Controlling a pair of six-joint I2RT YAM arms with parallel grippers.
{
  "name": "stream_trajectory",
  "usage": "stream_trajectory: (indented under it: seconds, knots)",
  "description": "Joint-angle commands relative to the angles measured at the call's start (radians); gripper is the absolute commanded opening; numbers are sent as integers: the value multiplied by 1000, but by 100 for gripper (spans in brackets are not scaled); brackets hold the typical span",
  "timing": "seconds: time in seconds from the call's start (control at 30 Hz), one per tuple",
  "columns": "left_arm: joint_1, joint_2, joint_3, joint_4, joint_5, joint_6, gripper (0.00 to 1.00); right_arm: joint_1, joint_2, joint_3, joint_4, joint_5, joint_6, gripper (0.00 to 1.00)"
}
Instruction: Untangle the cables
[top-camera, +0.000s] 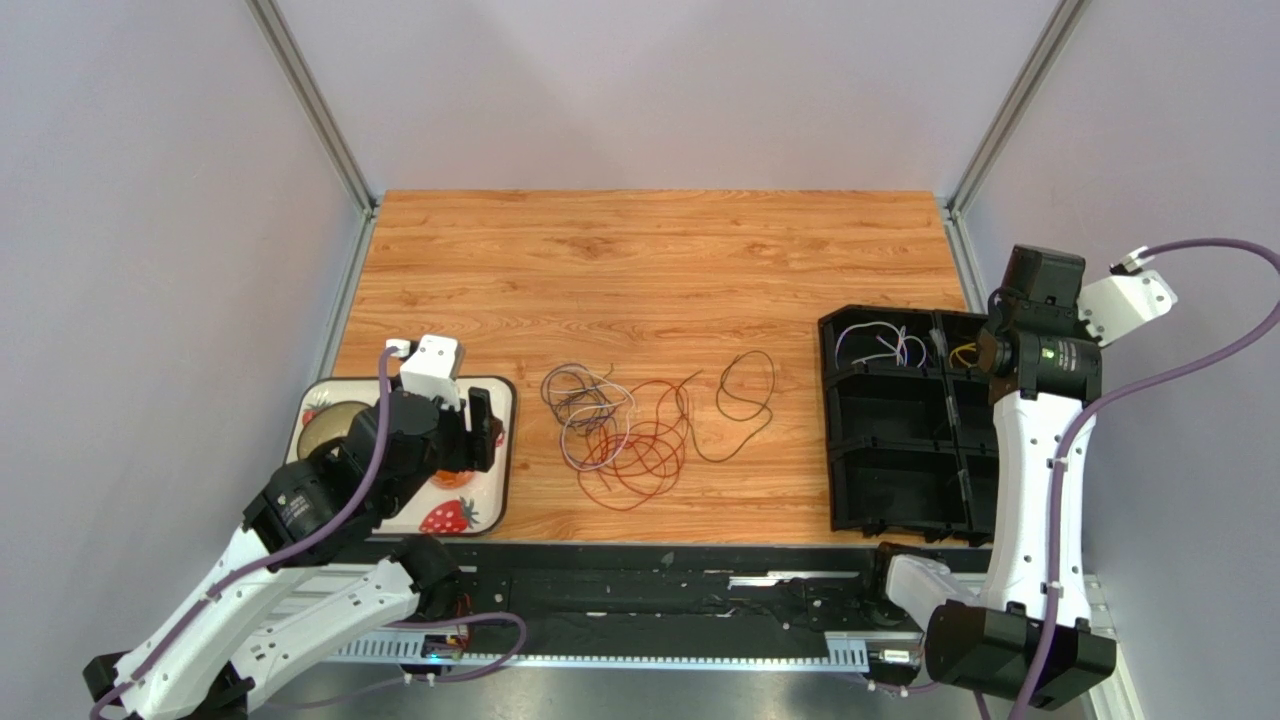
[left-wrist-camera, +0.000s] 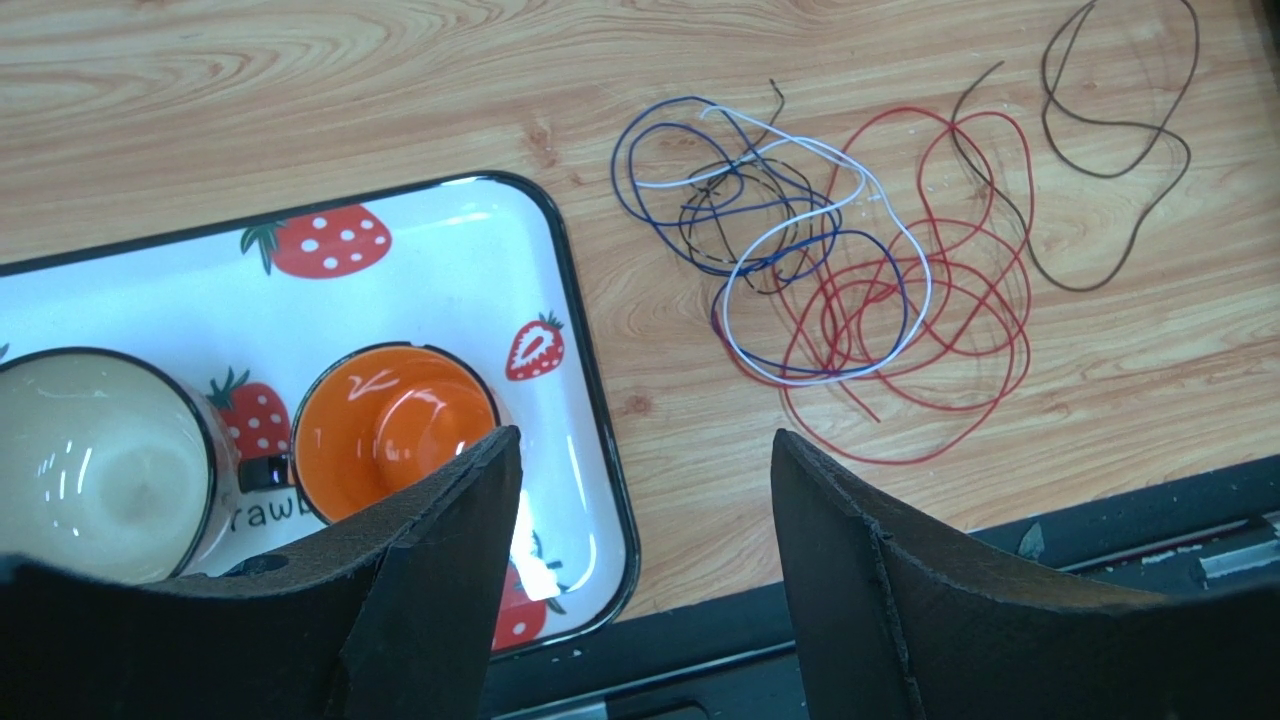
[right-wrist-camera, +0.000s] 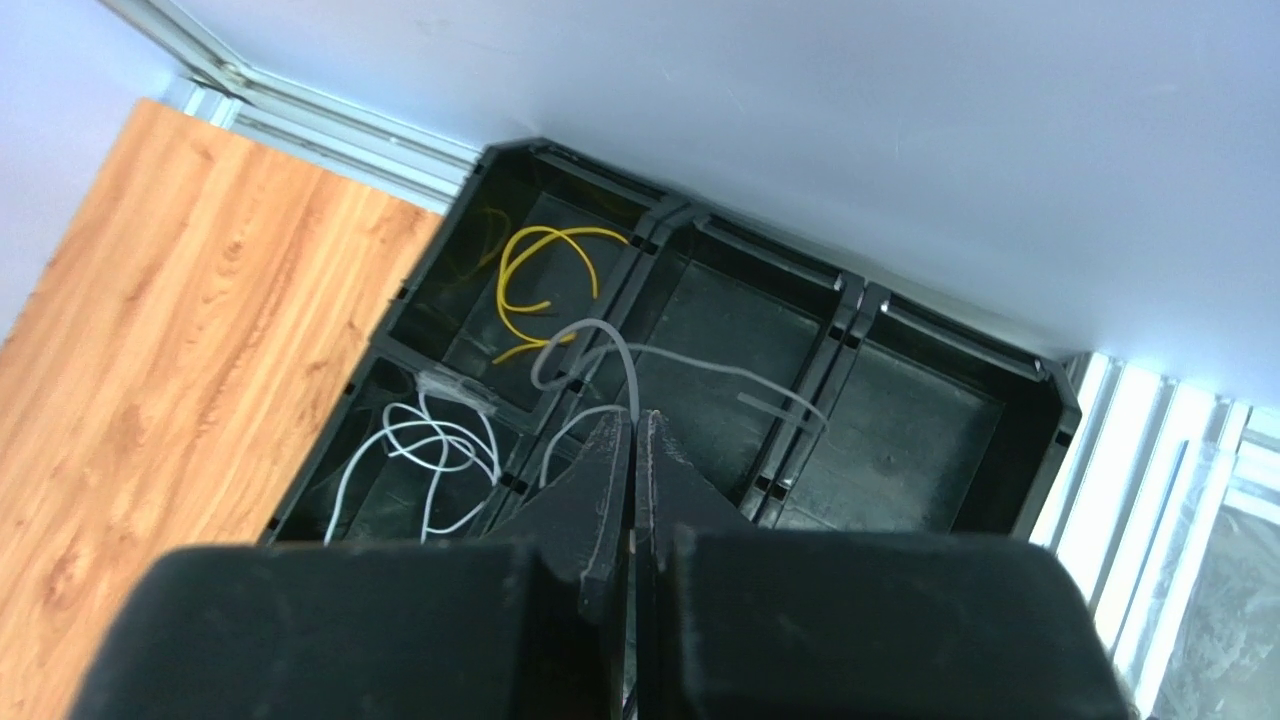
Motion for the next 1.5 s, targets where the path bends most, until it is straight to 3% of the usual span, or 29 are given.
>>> stream_trajectory:
  seconds: [0.0,0.4,0.87,1.13,1.2,1.23,1.27,1.37,1.47]
  knots:
    - [0,3,-4,36,2,-6,70,-64,5,-45,65,-53,37,0]
    - [0,36,1,31,2,-6,69,-196,36,-166,200,-162,25,0]
    - [0,96,11,19,-13,-15,67,-242,99,-324,281,-171,94,0]
    - [0,127,19,14,-10,-15,65,-253,169,-328,284,-272,109,0]
    - [0,125,19,13,-12,-17,65,-254,160,-324,286,-269,107,16]
    - [0,125,17,13,-12,-17,65,-253,154,-324,286,-265,106,28]
    - [0,125,17,13,-12,-17,65,-253,148,-322,289,-265,106,57]
    - [0,130,19,14,-9,-15,65,-253,131,-298,274,-283,104,100]
    - [0,141,22,14,-3,-12,65,-250,119,-255,221,-289,103,100]
